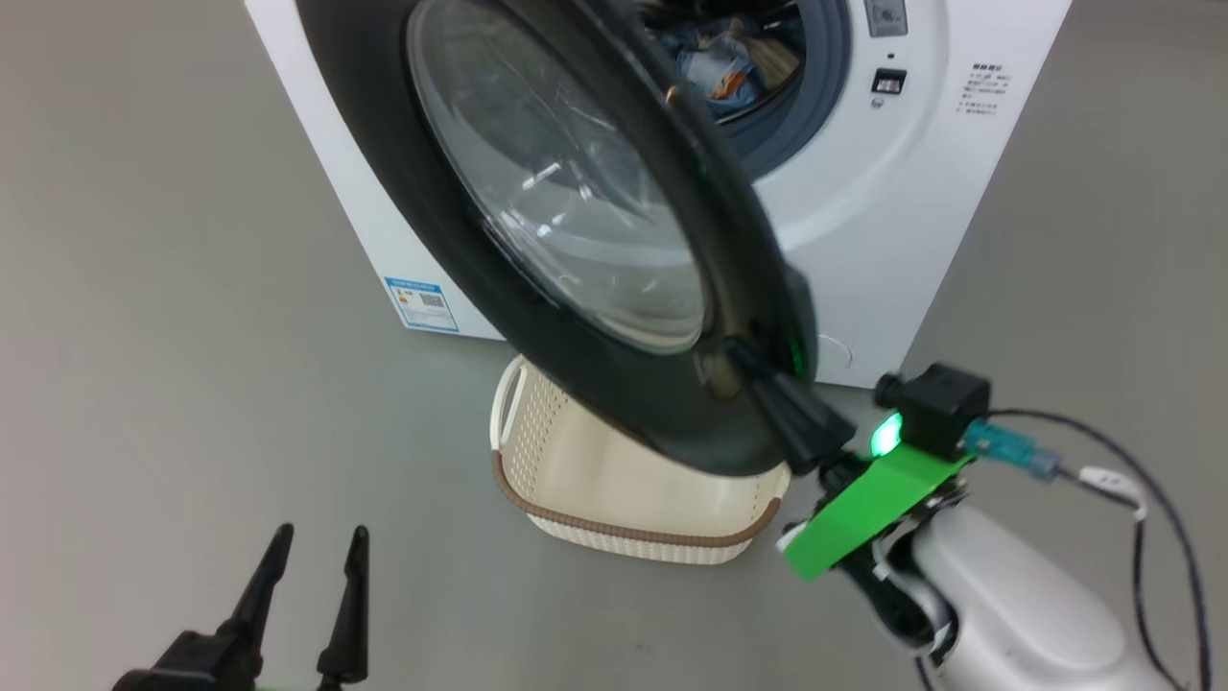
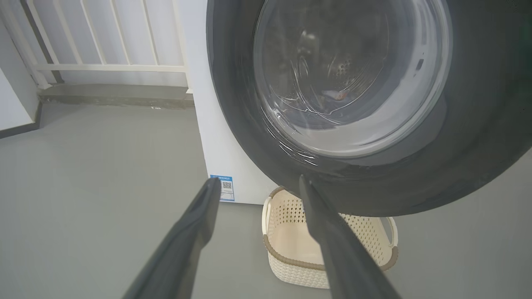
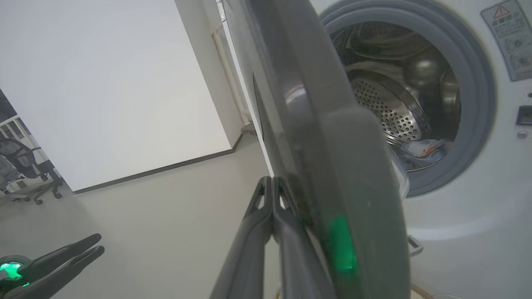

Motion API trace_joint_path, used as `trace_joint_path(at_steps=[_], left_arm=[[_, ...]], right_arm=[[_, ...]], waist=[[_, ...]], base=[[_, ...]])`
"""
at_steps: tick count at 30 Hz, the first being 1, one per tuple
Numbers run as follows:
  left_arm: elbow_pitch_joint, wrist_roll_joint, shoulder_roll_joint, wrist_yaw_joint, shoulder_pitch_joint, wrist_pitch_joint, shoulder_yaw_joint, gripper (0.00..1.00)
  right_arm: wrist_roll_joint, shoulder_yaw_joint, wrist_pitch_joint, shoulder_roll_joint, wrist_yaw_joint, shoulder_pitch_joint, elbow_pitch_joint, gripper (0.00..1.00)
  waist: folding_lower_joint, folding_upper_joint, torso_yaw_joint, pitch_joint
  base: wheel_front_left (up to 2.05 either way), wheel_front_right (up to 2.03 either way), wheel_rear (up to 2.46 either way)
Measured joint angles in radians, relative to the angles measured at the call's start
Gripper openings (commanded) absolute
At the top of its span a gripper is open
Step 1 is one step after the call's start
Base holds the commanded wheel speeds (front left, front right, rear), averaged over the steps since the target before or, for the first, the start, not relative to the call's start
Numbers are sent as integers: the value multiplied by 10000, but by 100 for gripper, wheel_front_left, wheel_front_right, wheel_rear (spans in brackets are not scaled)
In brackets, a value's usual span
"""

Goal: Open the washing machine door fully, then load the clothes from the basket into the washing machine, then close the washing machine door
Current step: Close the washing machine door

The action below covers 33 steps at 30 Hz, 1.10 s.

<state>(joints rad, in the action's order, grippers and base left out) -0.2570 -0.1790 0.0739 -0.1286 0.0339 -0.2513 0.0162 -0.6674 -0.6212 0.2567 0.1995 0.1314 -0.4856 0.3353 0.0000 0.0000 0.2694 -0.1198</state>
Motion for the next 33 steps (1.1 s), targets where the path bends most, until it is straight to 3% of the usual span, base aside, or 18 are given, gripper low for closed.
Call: trace_joint_path(at_steps=[20, 33], left_arm=[[339, 44, -303, 0, 1531, -13, 1131, 100], [439, -393, -391, 0, 2390, -40, 1824, 100]], right_arm=[[82, 1651, 0, 1296, -2, -2459, 876, 0], [527, 2995, 2, 1572, -4, -4299, 1609, 0]], waist=[[0, 0, 297, -1648], [0, 0, 962, -2817]], base=[[0, 0, 0], [0, 0, 0]])
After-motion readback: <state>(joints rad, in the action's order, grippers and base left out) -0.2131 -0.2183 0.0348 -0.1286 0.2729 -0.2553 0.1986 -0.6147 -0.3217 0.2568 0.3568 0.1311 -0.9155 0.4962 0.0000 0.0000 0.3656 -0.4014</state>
